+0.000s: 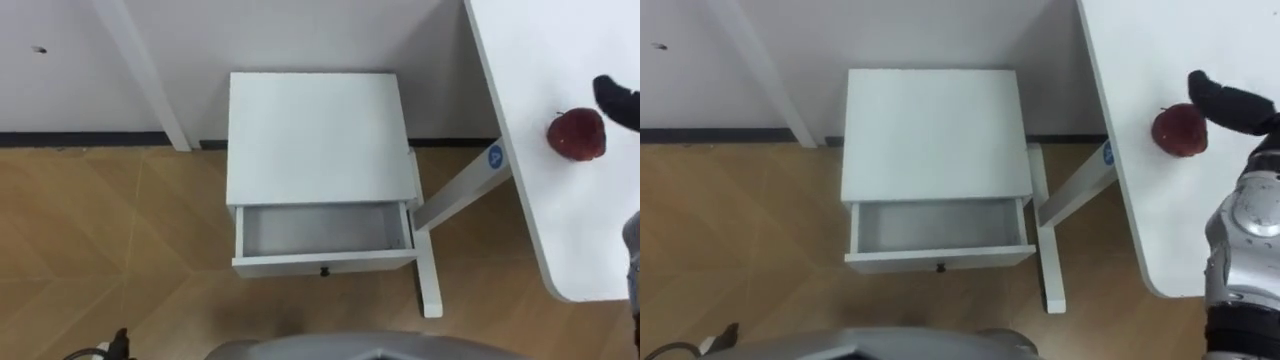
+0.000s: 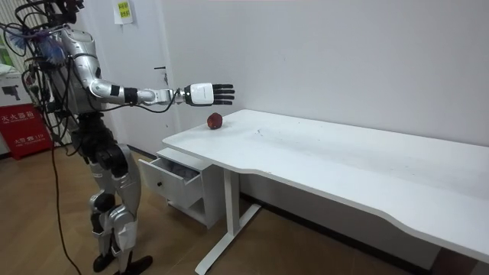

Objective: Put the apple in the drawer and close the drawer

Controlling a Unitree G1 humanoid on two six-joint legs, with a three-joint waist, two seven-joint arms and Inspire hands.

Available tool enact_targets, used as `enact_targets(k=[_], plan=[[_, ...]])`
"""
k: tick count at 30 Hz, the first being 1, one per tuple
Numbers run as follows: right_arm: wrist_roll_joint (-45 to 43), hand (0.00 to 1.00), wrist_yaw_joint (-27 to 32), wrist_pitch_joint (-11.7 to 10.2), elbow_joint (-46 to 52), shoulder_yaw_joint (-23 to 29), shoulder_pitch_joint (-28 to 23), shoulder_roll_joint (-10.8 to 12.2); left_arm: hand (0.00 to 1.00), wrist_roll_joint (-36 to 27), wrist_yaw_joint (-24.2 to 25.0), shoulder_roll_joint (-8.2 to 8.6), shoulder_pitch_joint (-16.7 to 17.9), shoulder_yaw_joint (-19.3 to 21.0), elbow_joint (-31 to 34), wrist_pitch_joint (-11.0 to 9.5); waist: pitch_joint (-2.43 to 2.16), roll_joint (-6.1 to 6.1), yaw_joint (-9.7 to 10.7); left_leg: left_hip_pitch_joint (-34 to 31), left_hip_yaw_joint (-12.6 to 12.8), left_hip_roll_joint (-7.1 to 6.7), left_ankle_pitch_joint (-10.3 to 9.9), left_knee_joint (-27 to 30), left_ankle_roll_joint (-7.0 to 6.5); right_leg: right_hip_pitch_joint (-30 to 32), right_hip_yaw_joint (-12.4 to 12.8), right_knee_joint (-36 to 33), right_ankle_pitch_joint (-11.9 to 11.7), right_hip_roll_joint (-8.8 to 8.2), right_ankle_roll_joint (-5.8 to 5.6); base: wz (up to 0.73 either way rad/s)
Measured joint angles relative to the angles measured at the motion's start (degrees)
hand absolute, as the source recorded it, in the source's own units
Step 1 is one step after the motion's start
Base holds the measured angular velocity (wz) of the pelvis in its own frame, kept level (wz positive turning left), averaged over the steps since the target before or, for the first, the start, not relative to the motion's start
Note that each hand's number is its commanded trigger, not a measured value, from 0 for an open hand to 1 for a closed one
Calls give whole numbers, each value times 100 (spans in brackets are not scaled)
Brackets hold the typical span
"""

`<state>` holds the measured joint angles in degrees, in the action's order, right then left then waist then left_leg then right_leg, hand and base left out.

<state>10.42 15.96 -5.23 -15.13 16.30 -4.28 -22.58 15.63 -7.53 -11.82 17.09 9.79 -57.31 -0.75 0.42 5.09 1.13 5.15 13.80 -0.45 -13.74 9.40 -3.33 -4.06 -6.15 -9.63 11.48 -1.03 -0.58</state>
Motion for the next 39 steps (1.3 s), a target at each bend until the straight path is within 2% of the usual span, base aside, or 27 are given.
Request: enact_targets(k=[12,25,34,39], plan=[[-205,0,-315,21,-46,-151,70,-1,0,18,50,-39,-7,12,0,52,10,14,-2,41,-39,-2,0,1,0,-86,-38,1,0,-7,0,1],[-405,0,-599,21,-54,-166,71,-2,0,19,47,-40,-8,9,1,51,8,-35,-2,33,-51,-6,1,21,2,-92,-56,-4,0,-46,0,0],[-442,0,-747,20,-448,-182,64,-2,0,20,41,-38,-3,3,9,48,-20,10,-2,39,-126,-12,2,22,2,-92,-134,-2,0,-57,0,4],[-450,0,-878,37,-700,-412,52,-1,0,18,49,-45,9,-4,3,49,-43,41,-3,40,-147,-13,2,22,2,-99,-144,0,0,-57,0,0]])
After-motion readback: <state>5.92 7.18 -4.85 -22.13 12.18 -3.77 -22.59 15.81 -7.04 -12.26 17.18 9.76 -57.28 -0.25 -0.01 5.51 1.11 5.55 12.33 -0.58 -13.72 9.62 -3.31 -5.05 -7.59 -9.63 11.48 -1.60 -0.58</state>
